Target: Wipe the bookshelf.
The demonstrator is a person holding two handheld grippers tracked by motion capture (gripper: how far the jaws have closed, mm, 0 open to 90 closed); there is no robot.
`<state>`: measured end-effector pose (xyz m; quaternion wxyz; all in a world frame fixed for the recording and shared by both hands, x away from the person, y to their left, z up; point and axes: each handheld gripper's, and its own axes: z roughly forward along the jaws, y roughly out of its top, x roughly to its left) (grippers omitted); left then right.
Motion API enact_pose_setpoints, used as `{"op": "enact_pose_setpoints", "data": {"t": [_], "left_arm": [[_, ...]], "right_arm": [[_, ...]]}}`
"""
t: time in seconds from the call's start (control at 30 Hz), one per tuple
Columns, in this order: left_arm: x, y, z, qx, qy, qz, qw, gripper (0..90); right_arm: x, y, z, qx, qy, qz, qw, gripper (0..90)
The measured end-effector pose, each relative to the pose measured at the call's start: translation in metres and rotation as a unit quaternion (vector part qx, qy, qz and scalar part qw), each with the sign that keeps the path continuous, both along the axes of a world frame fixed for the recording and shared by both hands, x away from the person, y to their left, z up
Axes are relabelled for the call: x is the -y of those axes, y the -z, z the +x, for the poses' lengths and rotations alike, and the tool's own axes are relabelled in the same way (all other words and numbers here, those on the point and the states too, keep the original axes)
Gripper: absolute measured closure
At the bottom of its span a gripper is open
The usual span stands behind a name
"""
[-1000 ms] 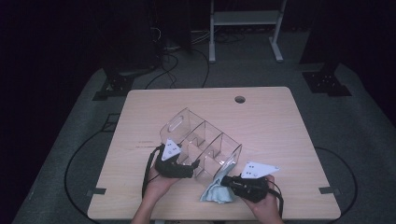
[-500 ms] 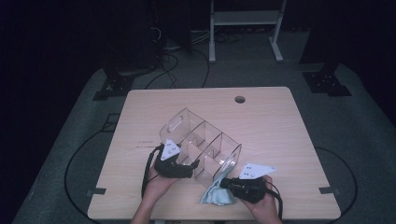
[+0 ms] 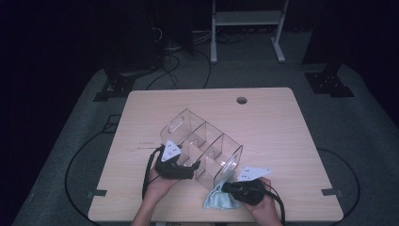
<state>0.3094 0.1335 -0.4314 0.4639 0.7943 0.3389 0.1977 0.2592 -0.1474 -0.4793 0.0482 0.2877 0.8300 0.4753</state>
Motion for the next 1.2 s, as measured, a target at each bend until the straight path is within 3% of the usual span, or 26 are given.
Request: {"op": "enact_pose_setpoints", "data": {"t": [0.1,0.37,0.57,0.83,0.93,1.2], "left_arm": [[0.0,0.0,0.0,-0.001,0.0,0.001,1.0,8.6],[0.001,0.0,0.0,0.0,-0.001,-0.001,1.0,8.3],[0.001,0.0,0.0,-0.001,0.0,0.001,1.0,8.1],[0.001,-0.001,0.0,-0.003,0.0,0.0,1.0,8.0],[0.001,-0.001,0.0,-0.002,0.0,0.001,1.0,8.0],[0.0,-0.001,0.0,-0.003,0.001,0.0,1.0,8.1]], "right_arm": [[0.0,-0.003,-0.001,0.004,0.002,-0.002,1.0,85.7],[0.003,-0.034,-0.01,0.039,0.0,0.044,0.9982,85.6],[0.001,-0.022,-0.008,0.029,-0.004,0.027,0.9992,85.7],[0.002,-0.033,-0.01,0.04,-0.001,0.036,0.9985,85.6],[0.002,-0.029,-0.009,0.035,0.0,0.039,0.9986,85.7],[0.0,-0.014,-0.006,0.018,0.001,0.018,0.9997,85.7]]}}
